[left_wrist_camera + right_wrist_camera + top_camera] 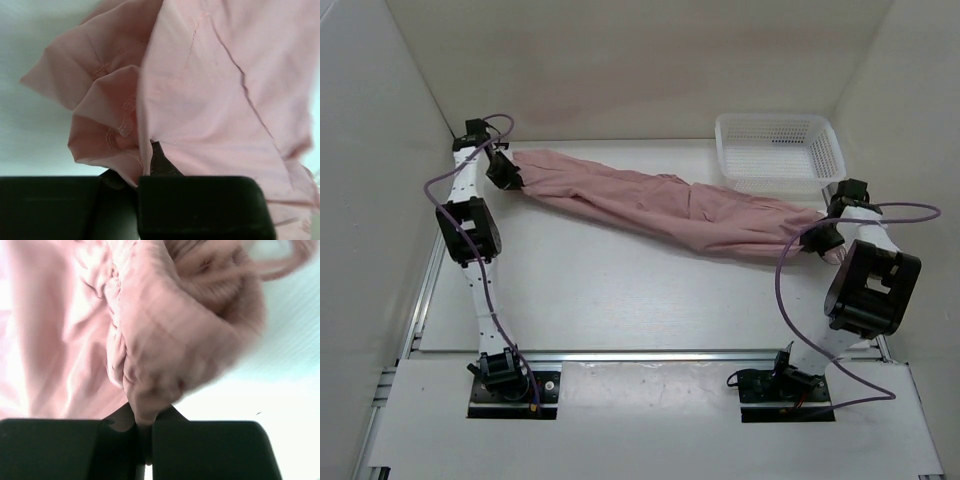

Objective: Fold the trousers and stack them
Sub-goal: Fold the trousers

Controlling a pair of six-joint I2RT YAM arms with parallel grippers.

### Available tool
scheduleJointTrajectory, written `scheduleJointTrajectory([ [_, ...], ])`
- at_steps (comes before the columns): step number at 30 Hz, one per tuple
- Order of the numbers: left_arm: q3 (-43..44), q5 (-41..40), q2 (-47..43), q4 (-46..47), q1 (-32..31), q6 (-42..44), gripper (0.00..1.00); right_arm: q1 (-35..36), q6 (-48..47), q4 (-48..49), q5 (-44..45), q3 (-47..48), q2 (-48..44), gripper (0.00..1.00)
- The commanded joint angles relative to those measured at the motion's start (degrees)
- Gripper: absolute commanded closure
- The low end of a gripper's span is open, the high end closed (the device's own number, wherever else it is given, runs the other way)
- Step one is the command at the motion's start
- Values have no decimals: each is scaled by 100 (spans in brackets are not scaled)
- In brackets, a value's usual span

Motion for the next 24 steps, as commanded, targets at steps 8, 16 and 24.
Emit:
scheduleJointTrajectory([
  [8, -1162, -387, -2083, 136, 798, 160, 90, -307, -145, -582, 220, 205, -1280, 100],
  [16, -3605, -1047, -3181, 198, 1105, 265, 83, -1036, 242, -899, 827, -1581, -3300, 61],
  [24, -4143, -1408, -4412, 84, 1361, 265, 0, -1037, -424, -961, 134, -599, -3154, 1],
])
